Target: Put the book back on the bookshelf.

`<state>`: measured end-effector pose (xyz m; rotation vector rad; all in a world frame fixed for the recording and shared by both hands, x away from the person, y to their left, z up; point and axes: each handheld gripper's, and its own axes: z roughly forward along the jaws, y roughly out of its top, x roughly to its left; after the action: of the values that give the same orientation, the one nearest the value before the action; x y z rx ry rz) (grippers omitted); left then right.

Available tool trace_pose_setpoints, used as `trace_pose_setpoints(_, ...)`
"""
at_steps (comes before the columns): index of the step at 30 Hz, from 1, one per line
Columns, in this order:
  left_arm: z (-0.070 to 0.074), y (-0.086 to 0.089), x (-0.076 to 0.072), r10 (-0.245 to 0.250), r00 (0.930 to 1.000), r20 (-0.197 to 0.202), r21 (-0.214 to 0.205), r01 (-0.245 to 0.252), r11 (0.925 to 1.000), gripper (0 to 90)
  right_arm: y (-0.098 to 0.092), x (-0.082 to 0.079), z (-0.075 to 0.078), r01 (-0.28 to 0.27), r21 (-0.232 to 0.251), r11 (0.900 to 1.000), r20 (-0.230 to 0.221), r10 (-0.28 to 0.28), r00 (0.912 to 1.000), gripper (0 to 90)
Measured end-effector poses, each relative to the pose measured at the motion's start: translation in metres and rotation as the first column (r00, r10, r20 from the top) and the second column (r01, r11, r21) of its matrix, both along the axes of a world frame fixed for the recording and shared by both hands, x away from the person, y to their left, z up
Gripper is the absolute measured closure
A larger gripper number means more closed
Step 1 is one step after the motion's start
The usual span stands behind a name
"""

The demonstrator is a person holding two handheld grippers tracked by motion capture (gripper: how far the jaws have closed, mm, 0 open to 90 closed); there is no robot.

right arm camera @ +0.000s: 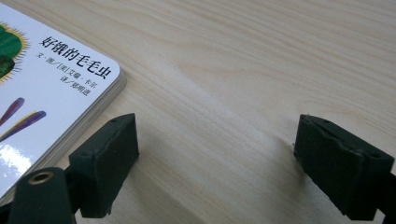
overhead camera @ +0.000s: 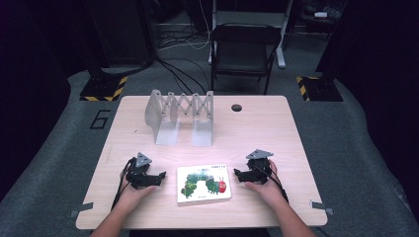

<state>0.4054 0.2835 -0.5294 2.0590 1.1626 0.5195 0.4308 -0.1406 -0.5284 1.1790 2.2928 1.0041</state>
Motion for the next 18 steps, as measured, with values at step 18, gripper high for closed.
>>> trace_pose_setpoints(18,-0.0008,-0.0022,-0.0018,0.025,0.9996,0.014,-0.001,-0.025,0.9997,14.9,-0.0006,-0.0026,0.0020,0.018,-0.002,0.9998,-0.013,-0.018,0.9998,18.8)
